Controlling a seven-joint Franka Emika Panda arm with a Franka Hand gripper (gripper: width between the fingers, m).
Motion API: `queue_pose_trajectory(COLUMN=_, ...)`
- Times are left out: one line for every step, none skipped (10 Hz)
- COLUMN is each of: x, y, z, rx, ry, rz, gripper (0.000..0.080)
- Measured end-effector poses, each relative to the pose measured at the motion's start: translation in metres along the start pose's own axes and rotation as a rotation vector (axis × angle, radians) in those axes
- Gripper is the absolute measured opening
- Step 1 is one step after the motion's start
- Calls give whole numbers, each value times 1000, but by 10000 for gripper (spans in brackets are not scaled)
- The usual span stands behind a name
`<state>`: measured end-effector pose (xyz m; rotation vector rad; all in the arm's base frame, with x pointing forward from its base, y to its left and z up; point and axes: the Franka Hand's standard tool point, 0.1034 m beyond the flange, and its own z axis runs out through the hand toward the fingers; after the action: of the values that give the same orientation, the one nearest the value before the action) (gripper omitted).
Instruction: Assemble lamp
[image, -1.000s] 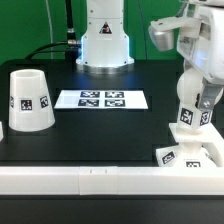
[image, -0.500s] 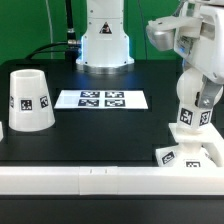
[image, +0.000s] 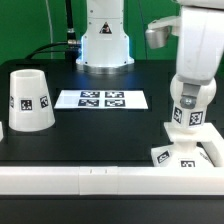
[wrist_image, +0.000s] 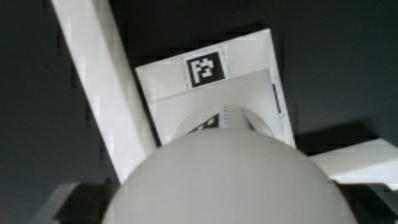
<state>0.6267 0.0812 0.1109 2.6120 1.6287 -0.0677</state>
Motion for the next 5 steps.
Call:
queue_pose_trajectory(x=0, y=0, z=0, rx=8, ry=4, rz=99, gripper=576)
queue_pose_trajectory(x=1, y=1, z=0, rx=6, ry=14, rz=195, gripper=576)
queue_pose_trajectory(x=2, y=1, z=0, rx=-1, ry=22, rz=248, gripper=576)
queue_pose_trajectory(x=3, y=1, z=0, rx=0, ry=22, rz=292, gripper=577)
queue_pose_trajectory(x=3, y=1, z=0, rx=2, ry=23, rz=366, gripper=577)
